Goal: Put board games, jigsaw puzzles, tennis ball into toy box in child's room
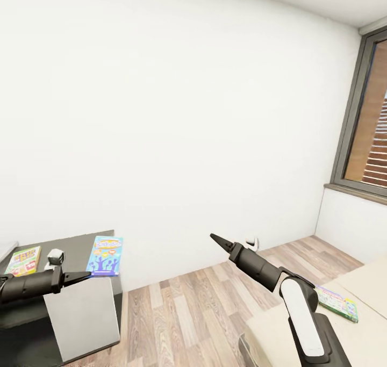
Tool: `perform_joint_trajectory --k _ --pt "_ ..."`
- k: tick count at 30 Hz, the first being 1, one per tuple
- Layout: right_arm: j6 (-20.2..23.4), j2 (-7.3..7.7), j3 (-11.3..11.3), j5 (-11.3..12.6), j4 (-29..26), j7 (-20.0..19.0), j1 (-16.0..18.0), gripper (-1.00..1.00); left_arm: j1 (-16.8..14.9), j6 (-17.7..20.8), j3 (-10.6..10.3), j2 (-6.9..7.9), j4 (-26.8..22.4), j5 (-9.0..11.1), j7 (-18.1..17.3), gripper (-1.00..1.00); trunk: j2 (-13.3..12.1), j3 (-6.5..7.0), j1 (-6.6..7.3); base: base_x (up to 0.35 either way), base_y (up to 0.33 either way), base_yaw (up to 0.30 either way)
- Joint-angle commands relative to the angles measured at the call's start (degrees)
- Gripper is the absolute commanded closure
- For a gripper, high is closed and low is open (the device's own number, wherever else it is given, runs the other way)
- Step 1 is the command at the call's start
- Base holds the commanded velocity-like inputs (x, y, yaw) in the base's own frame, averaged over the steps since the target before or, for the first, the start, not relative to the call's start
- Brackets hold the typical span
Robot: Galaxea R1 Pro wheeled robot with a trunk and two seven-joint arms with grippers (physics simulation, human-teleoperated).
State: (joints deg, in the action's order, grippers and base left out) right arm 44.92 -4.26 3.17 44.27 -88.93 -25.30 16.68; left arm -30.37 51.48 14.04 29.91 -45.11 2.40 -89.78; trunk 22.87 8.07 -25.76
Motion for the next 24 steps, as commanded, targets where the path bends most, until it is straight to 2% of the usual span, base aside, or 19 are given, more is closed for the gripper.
perform_joint_trajectory --k 1,10,24 --pt "0.4 -0.07 0.2 0.0 0.0 -0.2 0.0 -1.00 0.0 0.6 0.0 -0.01 0.0 0.1 -0.2 1.00 0.0 0.05 -0.02 0.000 0.000 0.209" --pt "0.4 0.01 0.3 -0.1 0.0 -0.2 0.0 -1.00 0.0 0.6 0.0 -0.11 0.0 0.1 -0.2 1.00 0.0 0.58 -0.02 0.000 0.000 0.185" --pt "0.3 -0.21 0.3 -0.1 0.0 -0.1 0.0 -1.00 0.0 0.6 -0.1 -0.20 0.0 0.0 -0.2 1.00 0.0 0.64 -0.02 0.000 0.000 0.013"
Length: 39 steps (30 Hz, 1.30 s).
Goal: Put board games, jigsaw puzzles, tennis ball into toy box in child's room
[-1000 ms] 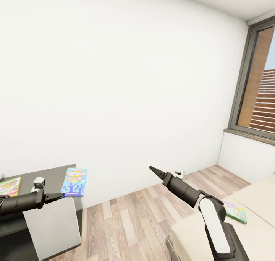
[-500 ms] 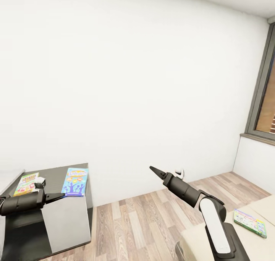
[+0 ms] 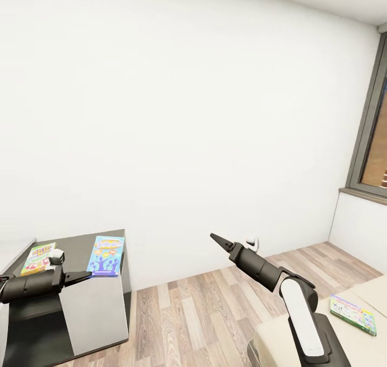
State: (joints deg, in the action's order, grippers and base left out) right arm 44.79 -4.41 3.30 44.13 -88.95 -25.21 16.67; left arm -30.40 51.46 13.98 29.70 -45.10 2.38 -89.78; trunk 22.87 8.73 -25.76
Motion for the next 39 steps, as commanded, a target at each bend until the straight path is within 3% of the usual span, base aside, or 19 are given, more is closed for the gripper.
perform_joint_trajectory --k 1,8,19,29,39 --pt "0.4 -0.07 0.1 0.0 0.0 -0.2 0.0 -1.00 0.0 0.6 0.0 0.01 0.0 0.0 -0.2 1.00 0.0 -0.03 -0.02 0.000 0.000 0.000" --pt "0.4 -0.14 0.2 0.0 -0.1 -0.1 0.0 -1.00 0.0 0.6 0.0 -0.01 0.0 0.0 -0.2 1.00 0.0 -0.03 -0.02 0.000 0.000 0.021" --pt "0.4 -0.24 -0.2 0.0 -0.1 0.0 0.0 -1.00 0.0 0.6 0.0 -0.08 0.0 0.0 -0.2 1.00 0.0 -0.03 -0.02 0.000 0.000 0.261" --pt "0.7 -0.38 -0.2 0.2 -0.1 5.3 0.1 -1.00 0.0 0.6 -0.1 -0.15 0.0 -0.1 -0.2 1.00 0.0 -0.07 -0.02 0.000 0.000 0.290" --pt "0.7 -0.34 -2.8 0.1 -0.1 6.2 0.1 -1.00 0.0 0.6 -0.2 -0.17 0.0 -0.1 -0.2 1.00 0.0 -0.43 -0.02 0.000 0.000 0.277"
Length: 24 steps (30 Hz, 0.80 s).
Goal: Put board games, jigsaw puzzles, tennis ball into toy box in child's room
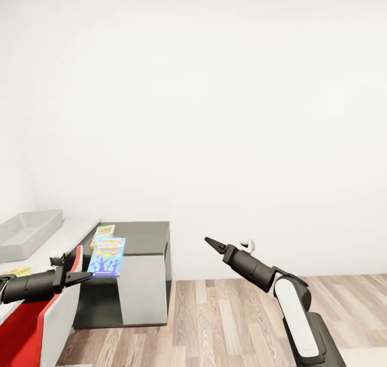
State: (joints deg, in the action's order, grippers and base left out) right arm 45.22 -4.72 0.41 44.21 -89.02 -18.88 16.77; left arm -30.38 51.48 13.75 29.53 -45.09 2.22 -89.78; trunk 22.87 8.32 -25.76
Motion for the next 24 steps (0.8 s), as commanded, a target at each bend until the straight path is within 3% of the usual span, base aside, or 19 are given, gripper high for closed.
perform_joint_trajectory --k 1,17,24 --pt "0.2 0.01 0.0 0.0 0.0 -0.2 0.0 -1.00 0.0 0.5 0.0 0.00 0.0 0.1 -0.2 1.00 0.1 -0.07 -0.02 0.000 0.000 0.253" --pt "0.0 0.28 -0.2 0.0 -0.1 -0.3 0.0 -1.00 0.0 0.5 0.3 0.09 0.0 0.1 -0.2 1.00 0.1 -0.15 -0.02 0.000 0.000 0.035" --pt "-1.1 0.21 -0.3 0.0 -0.1 -0.3 0.0 -1.00 0.0 0.7 0.3 0.19 0.3 0.2 -0.2 1.00 0.1 -0.16 -0.02 0.000 0.000 0.217"
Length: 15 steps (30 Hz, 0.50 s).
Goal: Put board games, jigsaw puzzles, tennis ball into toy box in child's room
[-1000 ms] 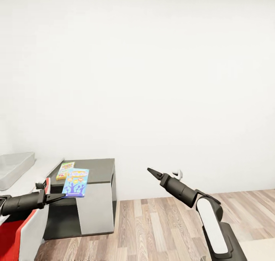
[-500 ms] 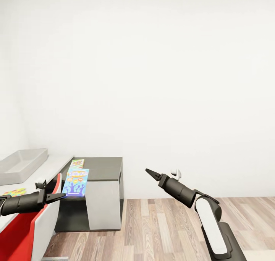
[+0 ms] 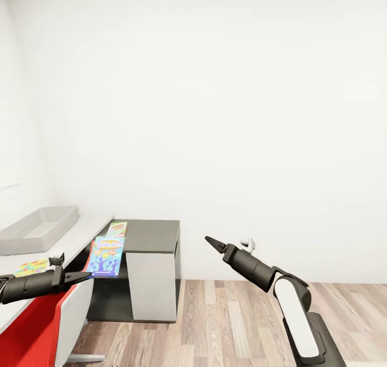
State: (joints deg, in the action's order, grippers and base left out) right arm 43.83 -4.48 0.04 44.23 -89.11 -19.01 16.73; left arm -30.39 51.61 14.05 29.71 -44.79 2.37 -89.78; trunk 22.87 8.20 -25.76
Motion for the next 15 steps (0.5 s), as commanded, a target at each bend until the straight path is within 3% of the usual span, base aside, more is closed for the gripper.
perform_joint_trajectory --k 1,12,15 --pt "0.1 -0.05 0.1 0.0 0.0 -0.1 0.0 -1.00 0.0 0.6 0.0 0.03 0.4 0.0 -0.2 1.00 0.0 -0.04 -0.02 0.000 0.000 0.273" --pt "-0.1 -0.12 0.0 0.0 0.0 -0.1 0.0 -1.00 0.0 0.8 0.1 0.43 2.6 0.2 -0.2 1.00 0.0 -0.46 -0.02 0.000 0.000 0.269" --pt "-0.1 -0.14 0.0 0.0 0.0 -0.1 0.0 -1.00 0.0 0.7 1.5 0.64 2.7 0.2 -0.2 1.00 0.0 -0.60 -0.02 0.000 0.000 0.264"
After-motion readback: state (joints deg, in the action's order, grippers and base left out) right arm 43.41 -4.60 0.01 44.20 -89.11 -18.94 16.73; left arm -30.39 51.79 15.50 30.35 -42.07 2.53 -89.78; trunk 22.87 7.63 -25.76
